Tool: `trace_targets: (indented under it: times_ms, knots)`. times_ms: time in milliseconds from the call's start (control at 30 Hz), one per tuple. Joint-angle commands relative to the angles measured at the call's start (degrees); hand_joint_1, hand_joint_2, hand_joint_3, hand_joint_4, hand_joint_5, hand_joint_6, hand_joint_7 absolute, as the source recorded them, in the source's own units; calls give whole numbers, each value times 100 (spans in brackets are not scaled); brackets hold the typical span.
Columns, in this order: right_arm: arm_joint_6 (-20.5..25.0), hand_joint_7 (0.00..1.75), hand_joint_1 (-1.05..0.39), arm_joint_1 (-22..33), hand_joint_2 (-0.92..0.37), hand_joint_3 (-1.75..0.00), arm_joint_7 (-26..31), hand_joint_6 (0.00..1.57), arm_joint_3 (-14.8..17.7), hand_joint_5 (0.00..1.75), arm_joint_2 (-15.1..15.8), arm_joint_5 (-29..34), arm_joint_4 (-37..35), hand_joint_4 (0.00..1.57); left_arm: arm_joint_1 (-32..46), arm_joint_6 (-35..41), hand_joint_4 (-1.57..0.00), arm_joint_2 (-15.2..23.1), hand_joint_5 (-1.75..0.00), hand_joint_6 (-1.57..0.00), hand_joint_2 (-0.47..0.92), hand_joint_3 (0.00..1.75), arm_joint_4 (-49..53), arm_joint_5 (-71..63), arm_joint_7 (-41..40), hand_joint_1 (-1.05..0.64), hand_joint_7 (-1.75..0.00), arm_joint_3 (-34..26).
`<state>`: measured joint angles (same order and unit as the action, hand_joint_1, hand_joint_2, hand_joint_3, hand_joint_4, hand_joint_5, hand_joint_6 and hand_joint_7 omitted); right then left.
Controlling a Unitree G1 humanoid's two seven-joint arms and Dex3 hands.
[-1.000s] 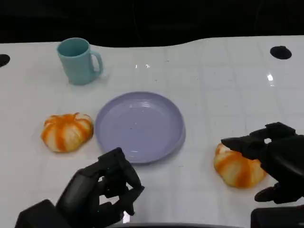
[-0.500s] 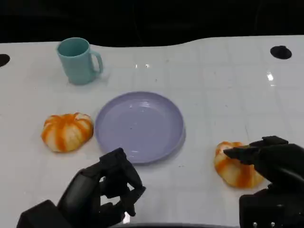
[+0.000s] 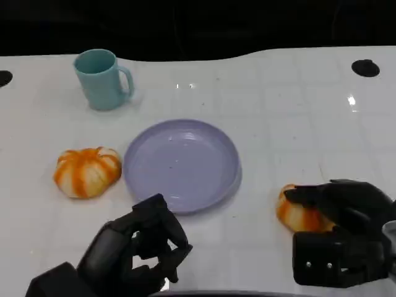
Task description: Grasp the bread from the table and place it into the plate.
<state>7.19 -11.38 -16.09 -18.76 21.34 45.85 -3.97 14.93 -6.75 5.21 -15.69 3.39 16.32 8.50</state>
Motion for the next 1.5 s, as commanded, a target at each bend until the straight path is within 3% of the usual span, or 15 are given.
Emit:
trace_targets:
  times_ms: [33, 267, 367, 400, 467, 500, 600, 667, 733, 800, 900, 1033, 1300, 1400, 1500]
  knots:
    - [105, 1, -34, -133, -92, -2, 253, 46, -51, 16, -65, -26, -340, 34, 55, 63, -75, 27, -175, -53, 92, 43, -103, 73, -39, -57, -174, -25]
    - [430, 4, -34, -322, -92, -4, 405, 54, -231, 18, -204, 71, -551, 43, 72, 63, -74, 43, -175, -52, 92, 43, -141, 18, -59, -58, -174, -27]
    - [502, 10, -30, -427, -92, -6, 575, 67, -231, 26, -301, 38, -741, 61, 78, 23, -74, 47, -175, -53, 92, 43, -139, 32, -41, -58, -174, -33]
    - [457, 15, -27, -451, -92, -7, 763, 79, -179, 35, -368, -26, -834, 77, 77, 5, -74, 49, -175, -52, 92, 43, -132, 38, -33, -58, -174, -36]
    - [201, 16, -20, -532, -92, -4, 1273, 101, -111, 71, -445, -140, -1137, 84, 78, 13, -74, 52, -175, -52, 92, 43, -134, 41, -33, -58, -174, -41]
    - [62, 16, -18, -575, -91, -2, 1500, 114, -113, 107, -447, -158, -1279, 86, 79, 18, -74, 53, -175, -52, 92, 43, -135, 41, -34, -58, -174, -42]
    - [-332, 17, -16, -736, -92, -7, 2028, 125, -188, 150, -401, -124, -1720, 84, 102, 51, -74, 60, -175, -52, 92, 43, -187, 41, -37, -58, -174, -42]
    - [-481, 68, -19, -825, -92, -17, 2278, 108, -219, 170, -409, -96, -1945, 82, 116, 57, -73, 64, -175, -52, 92, 44, -204, 47, -34, -58, -174, -43]
    - [-516, 90, -22, -883, -92, -24, 2399, 94, -232, 174, -436, -95, -2065, 82, 114, 19, -73, 67, -175, -51, 92, 44, -184, 39, -30, -58, -174, -45]
    - [-540, 92, -23, -922, -92, -25, 2489, 92, -234, 174, -460, -117, -2133, 83, 112, -2, -73, 69, -175, -51, 92, 44, -173, 22, -35, -58, -174, -45]
    - [-672, 72, -23, -945, -92, -19, 2718, 99, -217, 172, -481, -163, -2220, 83, 120, 41, -72, 63, -175, -51, 92, 44, -198, 18, -50, -58, -174, -42]
    - [-758, 97, -22, -949, -92, -14, 2873, 93, -197, 175, -480, -219, -2228, 83, 114, -47, -72, 66, -175, -50, 92, 44, -154, -9, -47, -57, -174, -42]
    - [-1062, 102, -17, -880, -89, -12, 3269, 93, -191, 175, -404, -251, -2166, 86, 159, 1, -71, 51, -175, -51, 92, 45, -171, 82, -20, -54, -171, -49]
    - [-1219, 126, -14, -814, -86, -19, 3249, 86, -91, 175, -385, -390, -1944, 88, 179, 68, -70, 75, -175, -51, 92, 45, -235, 106, -14, -55, -171, -49]
    - [-1287, 129, -14, -781, -78, -30, 3151, 85, -3, 175, -398, -523, -1633, 90, 170, 91, -69, 79, -175, -50, 92, 44, -244, 121, -14, -55, -171, -51]
